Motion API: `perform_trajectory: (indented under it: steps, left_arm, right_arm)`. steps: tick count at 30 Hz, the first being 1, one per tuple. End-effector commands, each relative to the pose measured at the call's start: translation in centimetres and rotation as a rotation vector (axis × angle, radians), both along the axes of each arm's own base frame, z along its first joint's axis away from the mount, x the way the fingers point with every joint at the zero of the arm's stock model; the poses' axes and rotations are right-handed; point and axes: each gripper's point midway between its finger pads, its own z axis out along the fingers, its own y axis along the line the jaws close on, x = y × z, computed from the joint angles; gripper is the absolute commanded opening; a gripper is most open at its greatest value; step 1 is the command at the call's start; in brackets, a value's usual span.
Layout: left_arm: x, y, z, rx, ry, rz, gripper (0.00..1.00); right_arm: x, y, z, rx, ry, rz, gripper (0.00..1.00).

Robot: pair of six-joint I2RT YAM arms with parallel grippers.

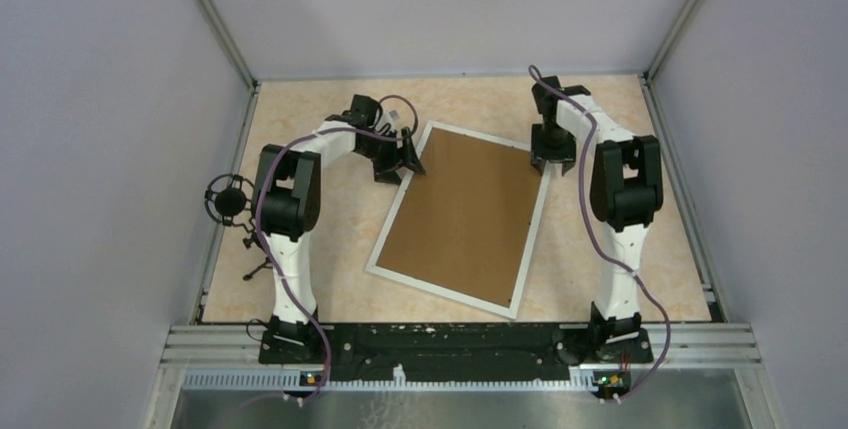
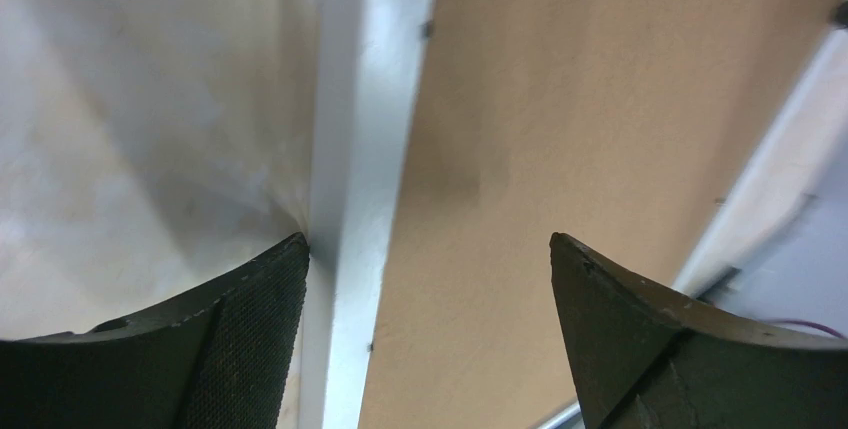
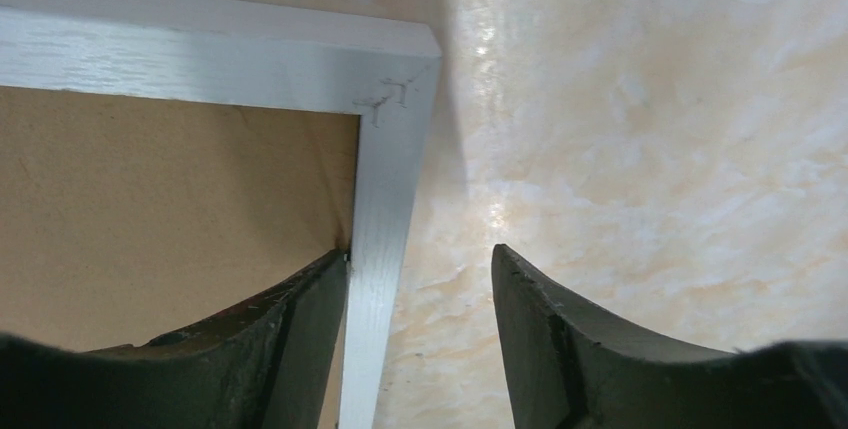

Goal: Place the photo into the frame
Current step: Install the photo frame at the center of the board, then adjust the photo frame at the center of the board.

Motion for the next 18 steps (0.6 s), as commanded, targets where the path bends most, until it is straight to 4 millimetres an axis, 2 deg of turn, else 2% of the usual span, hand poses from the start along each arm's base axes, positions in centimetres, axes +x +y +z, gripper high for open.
perform_trajectory:
  steps: [1,2,4,7,10,13,16,18]
  left_arm:
    - [-1.0,0.5,5.7,0.175,-0.201,0.007,0.95]
    - [-1.4,0.9,6.9,0.204,-0.230,0.019,0.96]
    - [-3.0,1.2,9.3,0.233,-0.266,0.035,0.97]
    - [-7.8,0.9,10.7,0.230,-0.251,0.016,0.98]
    - [-15.1,-2.0,11.2,0.075,-0.160,-0.103,0.97]
    - [-22.2,-3.5,9.8,-0.012,0.004,-0.187,0.94]
    - [-26.5,-3.8,9.5,0.006,0.075,-0.232,0.96]
    - [-28.5,-3.3,9.5,0.006,0.141,-0.221,0.97]
  right_arm:
    - [2.6,6.8,2.3,0.323,-0.186,0.088,0.69]
    - [2.8,6.3,3.7,0.312,-0.234,0.091,0.74]
    - [2.9,4.7,5.2,0.272,-0.302,0.091,0.82]
    - [3.4,2.6,5.5,0.260,-0.349,0.073,0.87]
    - [5.2,3.5,5.4,0.321,-0.369,0.124,0.88]
    - [7.7,5.0,5.3,0.370,-0.370,0.176,0.89]
    - [9.9,6.1,5.4,0.397,-0.381,0.238,0.88]
    - [10.5,6.5,4.6,0.401,-0.365,0.281,0.88]
